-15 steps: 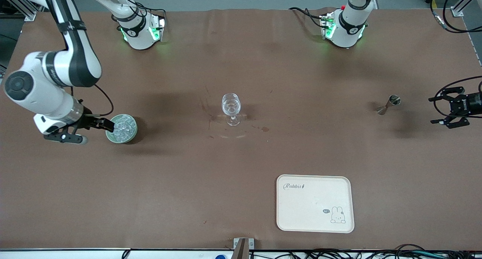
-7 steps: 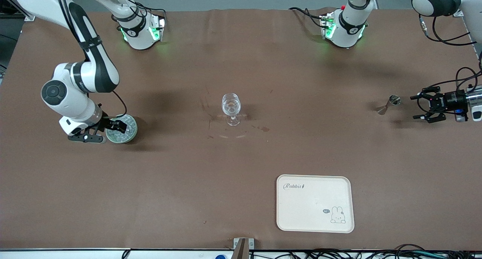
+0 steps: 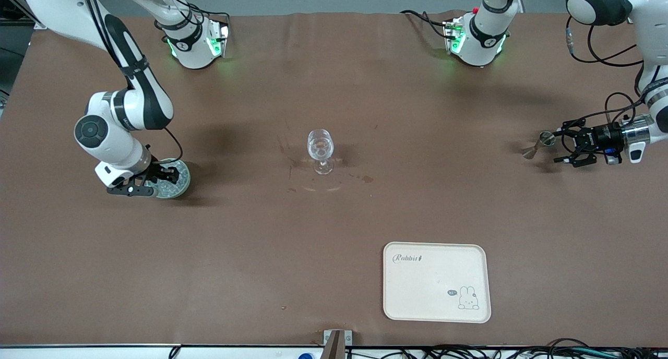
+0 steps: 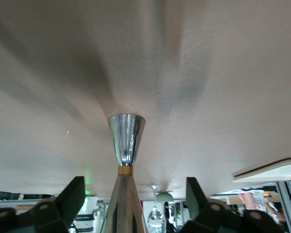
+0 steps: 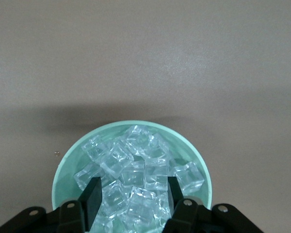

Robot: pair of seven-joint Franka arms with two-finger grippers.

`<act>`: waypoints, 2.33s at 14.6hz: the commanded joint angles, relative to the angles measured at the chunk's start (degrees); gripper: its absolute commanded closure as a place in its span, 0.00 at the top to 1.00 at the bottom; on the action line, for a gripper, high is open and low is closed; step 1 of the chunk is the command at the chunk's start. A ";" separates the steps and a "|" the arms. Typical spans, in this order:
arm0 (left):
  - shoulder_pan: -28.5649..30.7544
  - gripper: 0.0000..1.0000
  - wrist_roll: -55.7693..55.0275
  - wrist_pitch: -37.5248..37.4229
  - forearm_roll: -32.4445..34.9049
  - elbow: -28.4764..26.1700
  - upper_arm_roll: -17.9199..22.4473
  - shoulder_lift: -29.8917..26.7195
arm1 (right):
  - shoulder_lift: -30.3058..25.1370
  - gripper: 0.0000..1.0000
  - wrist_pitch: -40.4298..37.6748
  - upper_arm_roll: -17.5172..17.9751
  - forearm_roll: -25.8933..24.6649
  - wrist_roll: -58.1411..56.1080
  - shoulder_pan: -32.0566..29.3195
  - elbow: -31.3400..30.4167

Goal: Pour wine and add ice with both arms
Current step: 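Grasp the silver jigger with the left gripper while the right gripper grips ice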

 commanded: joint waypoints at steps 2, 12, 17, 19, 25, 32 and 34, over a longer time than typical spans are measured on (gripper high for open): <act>-0.85 0.84 4.29 -0.24 -4.01 -3.45 0.64 0.94 | -0.35 0.57 1.32 0.05 -0.40 -0.05 -0.26 -1.79; -1.55 0.68 5.18 -0.16 -7.61 -6.97 0.55 1.29 | 1.76 0.47 2.54 0.05 -0.31 0.12 -0.35 -1.79; -1.20 0.61 5.10 -0.51 -7.61 -7.15 0.55 1.20 | 2.47 0.47 2.73 0.05 -0.31 0.21 -0.96 -1.62; -0.76 0.61 4.92 -0.51 -7.61 -7.06 0.64 1.20 | 2.29 0.47 0.81 0.13 -0.22 -0.05 -0.88 -0.92; -0.58 0.58 4.48 -1.29 -7.61 -7.06 0.90 1.03 | 1.77 0.47 -8.26 0.22 -0.13 -0.84 -0.96 3.66; -0.50 0.14 4.74 -2.88 -7.61 -6.98 1.16 0.68 | 2.47 0.47 -4.84 0.13 -0.13 -2.42 -1.67 3.04; -0.23 0.06 4.57 -4.46 -7.79 -6.97 1.95 0.59 | 2.56 0.47 -2.29 0.13 -0.05 -2.16 -1.58 1.99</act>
